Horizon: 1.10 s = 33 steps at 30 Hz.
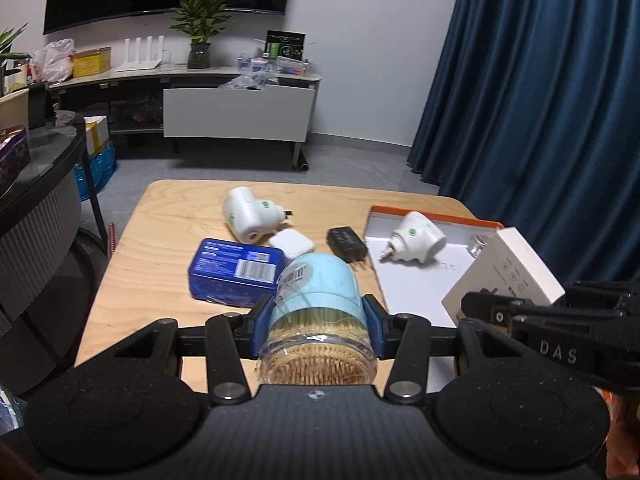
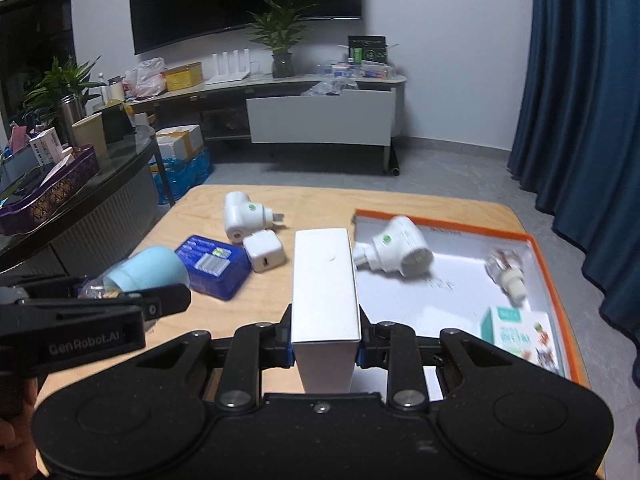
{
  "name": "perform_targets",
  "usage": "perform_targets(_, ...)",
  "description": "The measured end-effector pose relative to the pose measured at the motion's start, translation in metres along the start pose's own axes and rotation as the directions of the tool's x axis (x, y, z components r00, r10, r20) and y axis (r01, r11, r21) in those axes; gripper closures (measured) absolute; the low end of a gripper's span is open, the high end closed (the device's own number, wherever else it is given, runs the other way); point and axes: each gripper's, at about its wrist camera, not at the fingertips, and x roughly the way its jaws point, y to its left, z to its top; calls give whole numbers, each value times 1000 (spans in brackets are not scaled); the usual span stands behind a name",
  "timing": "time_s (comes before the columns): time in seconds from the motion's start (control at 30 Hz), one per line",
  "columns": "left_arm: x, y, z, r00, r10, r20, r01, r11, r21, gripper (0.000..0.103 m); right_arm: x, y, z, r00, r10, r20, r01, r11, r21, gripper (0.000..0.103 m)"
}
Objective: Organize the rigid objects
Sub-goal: 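Carry toothpick jar with left gripper while right gripper carries white box over orange-rimmed box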
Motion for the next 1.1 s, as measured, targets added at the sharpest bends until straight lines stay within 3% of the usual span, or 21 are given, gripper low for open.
perform_targets(0.47, 0, -31, -9, 998, -51, -28, 52, 998, 29, 55, -24, -26, -22, 999, -46, -1, 46, 998, 40, 70)
perform_targets(1.1, 14, -76, -1, 992, -114, -51, 118, 990, 79, 55, -40, -76, -25, 992, -122, 31, 117, 984, 134, 70)
